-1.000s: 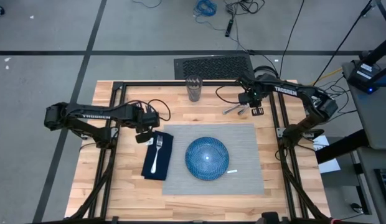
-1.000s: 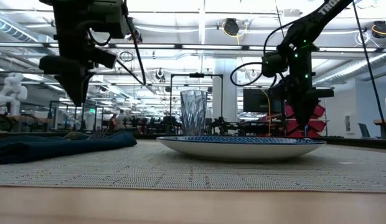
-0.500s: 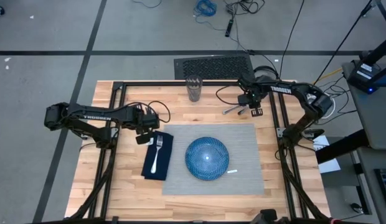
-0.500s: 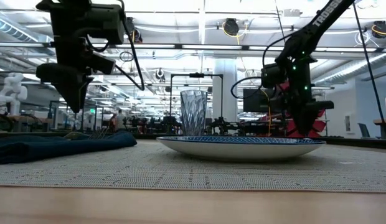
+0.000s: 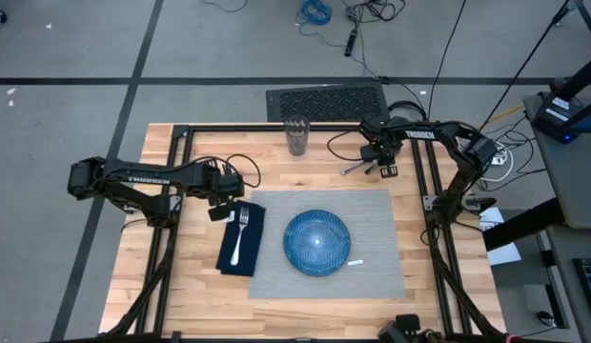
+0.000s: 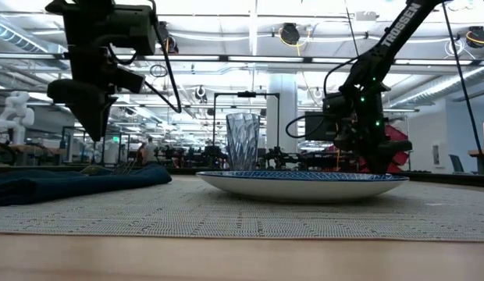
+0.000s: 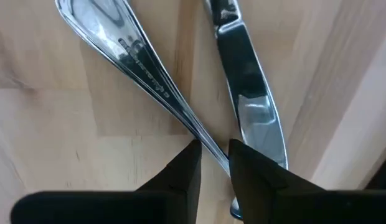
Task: Set table place
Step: Put the silver spoon to the right of the blue plate on the gray placemat
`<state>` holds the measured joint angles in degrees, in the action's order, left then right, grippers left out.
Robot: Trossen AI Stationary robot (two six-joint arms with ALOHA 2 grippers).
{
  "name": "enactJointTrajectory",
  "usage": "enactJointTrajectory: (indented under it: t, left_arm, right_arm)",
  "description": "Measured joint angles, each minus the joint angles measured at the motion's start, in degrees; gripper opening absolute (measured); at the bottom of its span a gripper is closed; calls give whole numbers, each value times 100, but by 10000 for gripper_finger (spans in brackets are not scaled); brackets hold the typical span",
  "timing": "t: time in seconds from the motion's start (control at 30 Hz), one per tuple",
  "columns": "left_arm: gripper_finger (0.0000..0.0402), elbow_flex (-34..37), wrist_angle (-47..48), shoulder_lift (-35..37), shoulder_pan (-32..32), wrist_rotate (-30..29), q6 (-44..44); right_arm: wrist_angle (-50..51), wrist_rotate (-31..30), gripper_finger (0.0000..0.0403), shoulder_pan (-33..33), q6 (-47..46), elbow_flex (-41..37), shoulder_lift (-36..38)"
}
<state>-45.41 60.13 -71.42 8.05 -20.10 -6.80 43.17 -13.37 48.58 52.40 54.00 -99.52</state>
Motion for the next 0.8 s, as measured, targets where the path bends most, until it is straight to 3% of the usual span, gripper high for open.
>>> enactJointTrajectory:
  t: [0.13,0.33,0.7,0.8]
  left_arm:
    - [130,0,-98,0,-26,9,-3]
    - [130,0,-250,0,-111,20,2]
    - [130,0,-264,0,-113,36,3]
    - [130,0,-264,0,-114,37,6]
  right_arm:
    - [-3,23,63,9,-78,-2,-51]
    - [96,95,7,-73,-173,-12,-58]
    - [435,-49,0,-473,-739,-27,33]
    - [630,151,0,-615,-852,-59,232]
